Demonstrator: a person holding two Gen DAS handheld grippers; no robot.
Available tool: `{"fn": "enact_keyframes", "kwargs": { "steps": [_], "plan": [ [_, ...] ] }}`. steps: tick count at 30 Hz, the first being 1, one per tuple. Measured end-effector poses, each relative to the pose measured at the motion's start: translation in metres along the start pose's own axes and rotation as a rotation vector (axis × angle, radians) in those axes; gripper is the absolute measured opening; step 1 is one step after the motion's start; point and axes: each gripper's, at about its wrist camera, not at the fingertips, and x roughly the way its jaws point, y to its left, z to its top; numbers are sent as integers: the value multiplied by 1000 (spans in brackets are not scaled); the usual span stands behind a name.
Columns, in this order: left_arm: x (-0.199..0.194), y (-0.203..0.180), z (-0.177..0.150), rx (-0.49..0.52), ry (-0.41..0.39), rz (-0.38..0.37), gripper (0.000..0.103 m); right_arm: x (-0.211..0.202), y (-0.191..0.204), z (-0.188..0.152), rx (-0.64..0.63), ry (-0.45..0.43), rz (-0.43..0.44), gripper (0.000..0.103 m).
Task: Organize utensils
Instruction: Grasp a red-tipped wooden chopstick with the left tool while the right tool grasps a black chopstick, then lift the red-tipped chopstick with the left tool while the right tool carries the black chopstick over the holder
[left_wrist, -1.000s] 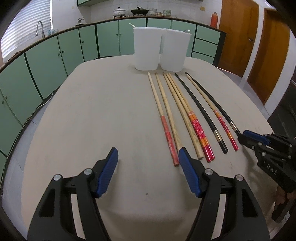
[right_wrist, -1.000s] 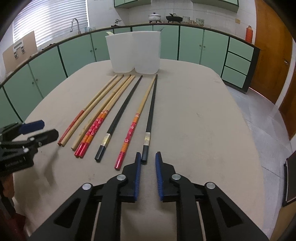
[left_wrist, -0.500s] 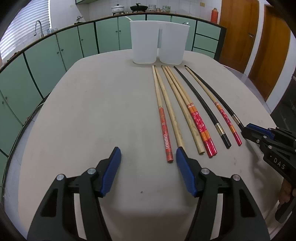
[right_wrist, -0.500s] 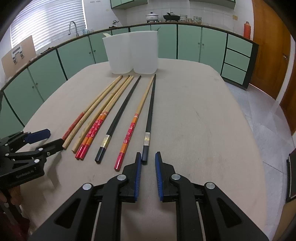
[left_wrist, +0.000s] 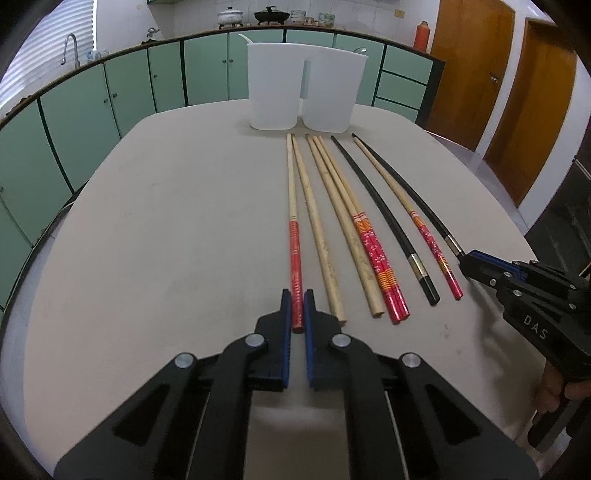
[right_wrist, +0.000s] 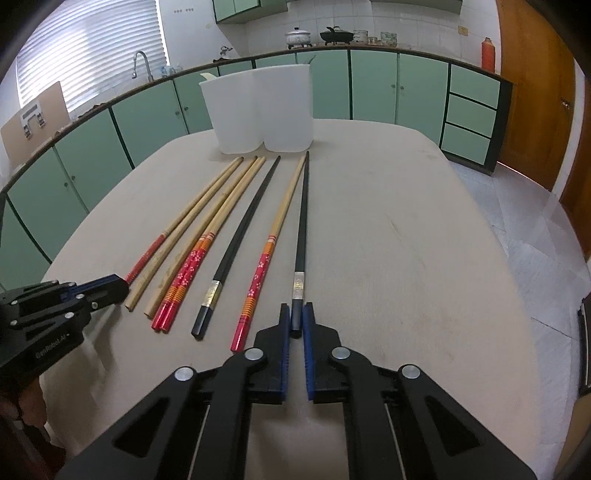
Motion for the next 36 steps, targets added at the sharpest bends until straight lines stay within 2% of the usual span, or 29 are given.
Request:
{"fn": "enact_keyframes", "kwargs": {
  "steps": [23,36],
  "plan": [
    [-32,3,14,11,-126,33,5,-35,-2,21,18,-116,9,7],
    [-102,8,69,30,-352,47,5,-97,-5,72,-7,-293,19,7]
  ]
}}
